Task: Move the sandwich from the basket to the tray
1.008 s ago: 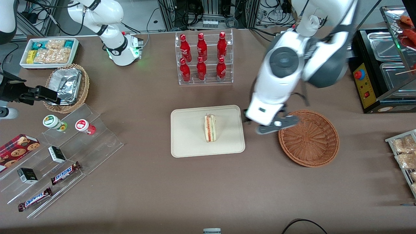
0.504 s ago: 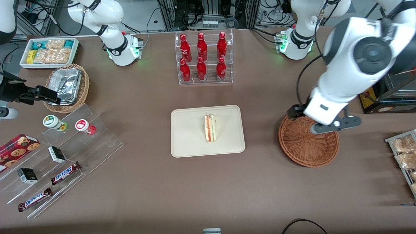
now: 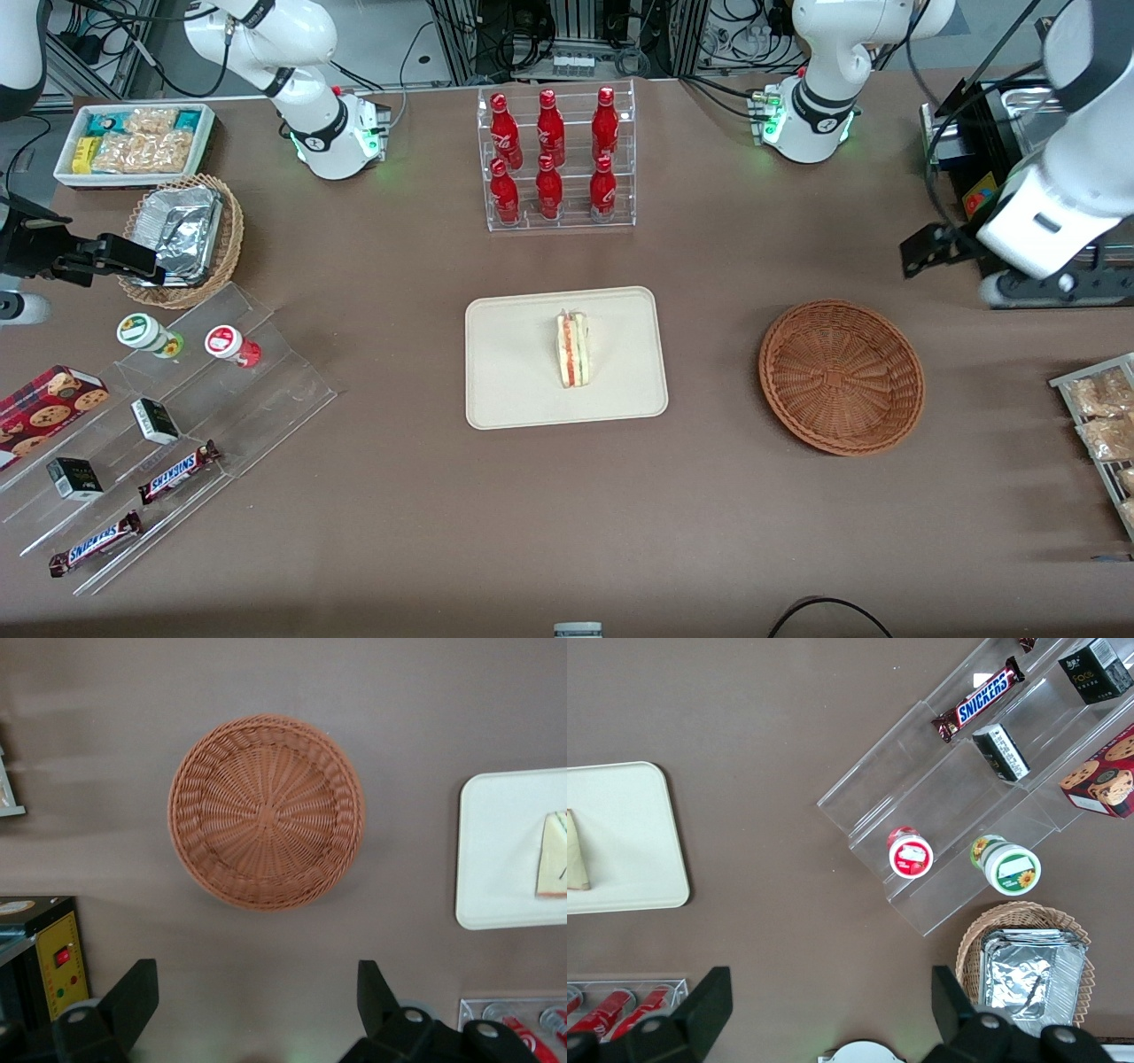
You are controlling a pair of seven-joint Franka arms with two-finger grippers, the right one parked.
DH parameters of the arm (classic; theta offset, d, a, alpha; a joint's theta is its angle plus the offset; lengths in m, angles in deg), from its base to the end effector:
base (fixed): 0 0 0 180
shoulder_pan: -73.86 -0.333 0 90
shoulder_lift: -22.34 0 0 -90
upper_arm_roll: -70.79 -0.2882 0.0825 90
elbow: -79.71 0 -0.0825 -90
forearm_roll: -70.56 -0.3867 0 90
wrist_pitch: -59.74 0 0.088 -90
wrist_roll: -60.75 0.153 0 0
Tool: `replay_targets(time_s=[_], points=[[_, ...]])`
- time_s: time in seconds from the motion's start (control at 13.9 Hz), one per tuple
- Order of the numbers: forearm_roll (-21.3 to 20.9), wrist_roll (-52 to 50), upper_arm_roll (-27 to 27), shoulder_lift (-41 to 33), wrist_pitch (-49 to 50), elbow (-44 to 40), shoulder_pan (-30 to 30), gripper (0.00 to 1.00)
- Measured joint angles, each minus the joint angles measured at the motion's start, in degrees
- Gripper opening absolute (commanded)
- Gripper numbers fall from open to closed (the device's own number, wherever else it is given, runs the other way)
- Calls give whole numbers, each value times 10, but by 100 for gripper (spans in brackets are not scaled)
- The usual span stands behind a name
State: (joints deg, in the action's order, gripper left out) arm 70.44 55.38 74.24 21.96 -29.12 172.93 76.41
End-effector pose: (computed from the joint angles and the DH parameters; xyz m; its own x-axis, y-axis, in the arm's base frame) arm 0.5451 -0.0570 0.5262 0.9976 -0.0107 -0.0689 -0.0113 -0.9999 -0.0090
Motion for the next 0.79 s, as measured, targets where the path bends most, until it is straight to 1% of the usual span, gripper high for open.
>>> replay_targets(time_s=[0.14,0.36,0.79], points=[[1,16,-3,-21,0,17,-7,99],[2,37,-9,-26,-4,21,-13,99],[3,42,-5,10,-11,-33,9,99]])
